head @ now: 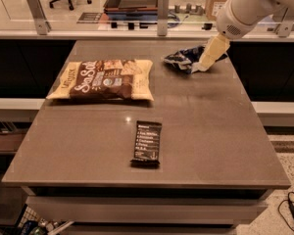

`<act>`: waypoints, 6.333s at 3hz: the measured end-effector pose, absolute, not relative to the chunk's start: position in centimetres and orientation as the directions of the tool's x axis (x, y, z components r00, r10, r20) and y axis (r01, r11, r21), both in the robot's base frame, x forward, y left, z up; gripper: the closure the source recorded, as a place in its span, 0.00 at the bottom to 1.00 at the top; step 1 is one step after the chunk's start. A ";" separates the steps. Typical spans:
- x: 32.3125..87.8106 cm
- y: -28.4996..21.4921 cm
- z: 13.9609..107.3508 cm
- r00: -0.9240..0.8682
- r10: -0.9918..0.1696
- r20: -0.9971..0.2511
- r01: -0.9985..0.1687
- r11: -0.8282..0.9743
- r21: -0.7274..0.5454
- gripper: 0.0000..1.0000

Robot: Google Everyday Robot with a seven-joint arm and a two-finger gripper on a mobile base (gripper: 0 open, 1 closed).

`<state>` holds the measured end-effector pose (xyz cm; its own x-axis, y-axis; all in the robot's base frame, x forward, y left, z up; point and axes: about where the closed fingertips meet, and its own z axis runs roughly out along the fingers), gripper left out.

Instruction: Move blue chip bag near rxbar chocolate

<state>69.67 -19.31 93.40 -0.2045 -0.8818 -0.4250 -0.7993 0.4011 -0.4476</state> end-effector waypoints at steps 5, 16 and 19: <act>75.1 -18.0 85.1 -0.304 -0.864 -0.401 -0.844 0.440 -0.306 0.00; 64.5 -20.4 92.8 -0.185 -0.795 -0.578 -0.906 0.366 -0.214 1.00; 54.6 -18.4 93.2 -0.188 -0.821 -0.539 -0.909 0.354 -0.222 1.00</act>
Offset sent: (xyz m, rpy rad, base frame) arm 0.0337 0.0068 -0.0621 -0.0038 0.1174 -0.0117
